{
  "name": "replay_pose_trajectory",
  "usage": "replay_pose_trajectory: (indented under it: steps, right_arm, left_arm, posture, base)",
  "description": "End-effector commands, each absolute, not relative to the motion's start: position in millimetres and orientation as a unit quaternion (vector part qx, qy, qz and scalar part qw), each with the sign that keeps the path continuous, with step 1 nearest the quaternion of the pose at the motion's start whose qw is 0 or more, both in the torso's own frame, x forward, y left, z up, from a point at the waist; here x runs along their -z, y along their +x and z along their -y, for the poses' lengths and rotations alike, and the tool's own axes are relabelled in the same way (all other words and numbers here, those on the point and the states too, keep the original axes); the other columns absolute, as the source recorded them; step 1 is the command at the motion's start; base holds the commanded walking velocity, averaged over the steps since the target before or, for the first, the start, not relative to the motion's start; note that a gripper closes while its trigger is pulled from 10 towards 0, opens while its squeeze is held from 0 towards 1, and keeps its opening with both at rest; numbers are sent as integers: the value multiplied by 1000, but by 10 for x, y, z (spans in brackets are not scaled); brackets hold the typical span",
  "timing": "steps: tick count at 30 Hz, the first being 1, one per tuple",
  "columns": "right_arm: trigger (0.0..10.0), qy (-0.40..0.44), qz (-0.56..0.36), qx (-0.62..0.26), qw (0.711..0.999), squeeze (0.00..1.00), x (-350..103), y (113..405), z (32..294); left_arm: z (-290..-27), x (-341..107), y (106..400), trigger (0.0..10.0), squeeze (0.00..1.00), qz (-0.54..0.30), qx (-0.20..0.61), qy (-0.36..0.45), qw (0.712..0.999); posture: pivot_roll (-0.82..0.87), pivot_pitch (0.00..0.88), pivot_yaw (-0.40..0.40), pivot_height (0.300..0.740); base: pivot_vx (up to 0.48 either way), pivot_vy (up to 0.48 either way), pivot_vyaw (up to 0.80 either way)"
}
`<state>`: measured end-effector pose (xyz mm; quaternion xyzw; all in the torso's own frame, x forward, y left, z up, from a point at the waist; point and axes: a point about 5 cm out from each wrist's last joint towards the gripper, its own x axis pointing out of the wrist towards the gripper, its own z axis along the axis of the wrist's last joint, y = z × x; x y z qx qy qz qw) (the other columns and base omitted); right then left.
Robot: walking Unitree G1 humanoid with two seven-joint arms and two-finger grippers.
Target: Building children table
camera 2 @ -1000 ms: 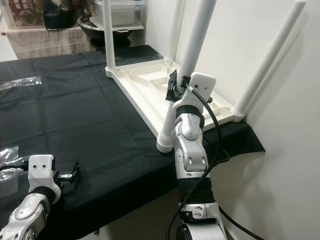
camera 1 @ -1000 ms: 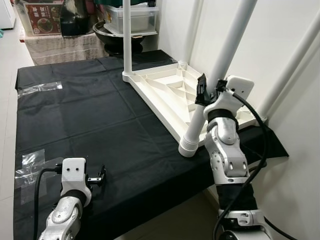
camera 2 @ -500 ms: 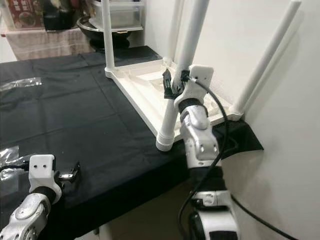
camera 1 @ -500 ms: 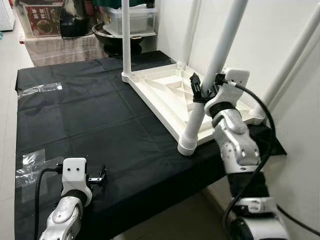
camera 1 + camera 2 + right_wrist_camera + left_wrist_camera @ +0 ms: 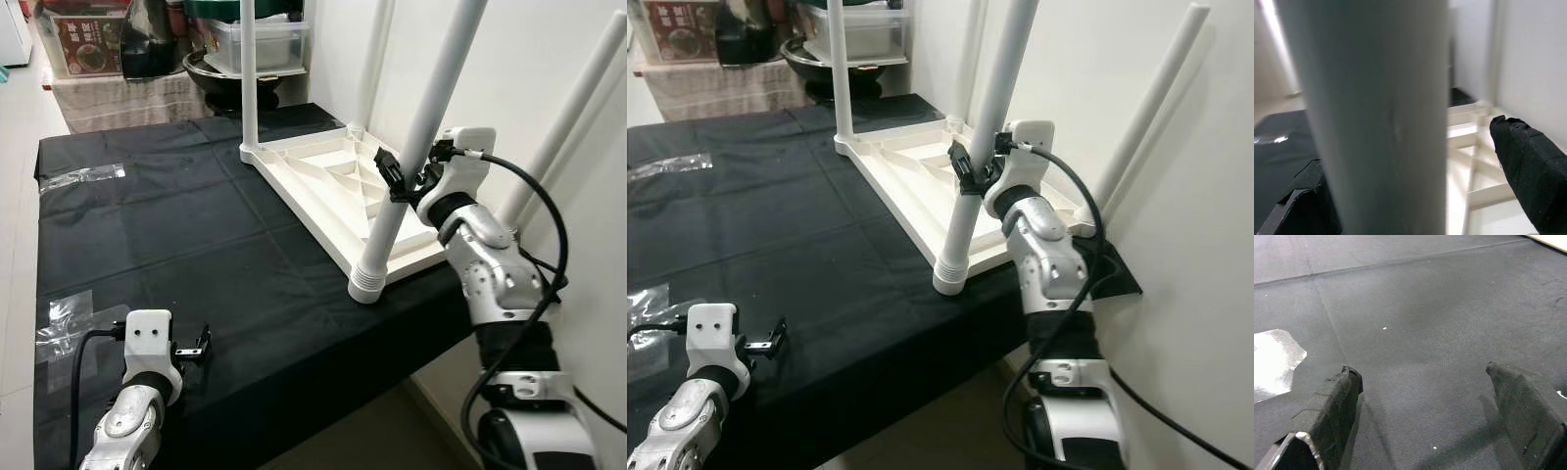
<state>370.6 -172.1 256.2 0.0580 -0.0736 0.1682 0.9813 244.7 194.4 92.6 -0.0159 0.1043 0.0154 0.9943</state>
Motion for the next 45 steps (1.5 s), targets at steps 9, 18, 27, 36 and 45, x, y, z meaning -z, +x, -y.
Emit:
replay_pose_trajectory:
  steps: [9, 18, 27, 36, 45]
  right_arm:
    - [10000, 41, 63, -213, 974, 0, -2582, 3798, 1835]
    - [10000, 35, 69, -267, 961, 0, -2636, 3838, 1854]
    - [10000, 25, 47, -330, 943, 0, -2557, 3883, 1881]
    - [10000, 4, 37, -345, 938, 0, -2520, 3911, 1932]
    - [9647, -4, 30, -344, 939, 0, -2457, 3946, 1978]
  left_arm:
    - [-1916, -902, 2468, 10000, 0, -107, -8, -12, 994]
    - [-1940, -901, 2459, 10000, 0, -106, -10, -9, 994]
    - [-1940, -904, 2449, 10000, 0, -106, -10, -8, 994]
    - [-1945, -903, 2449, 10000, 0, -105, -10, -7, 994]
    - [-1948, -905, 2438, 10000, 0, -104, -11, -6, 994]
  posture:
    - [53, 0, -88, 740]
    - [60, 0, -95, 740]
    - [70, 0, -104, 740]
    - [70, 0, -108, 740]
    - [78, 0, -113, 740]
  base:
    - [0, 0, 0]
    - [0, 0, 0]
    - [0, 0, 0]
    - [0, 0, 0]
    - [0, 0, 0]
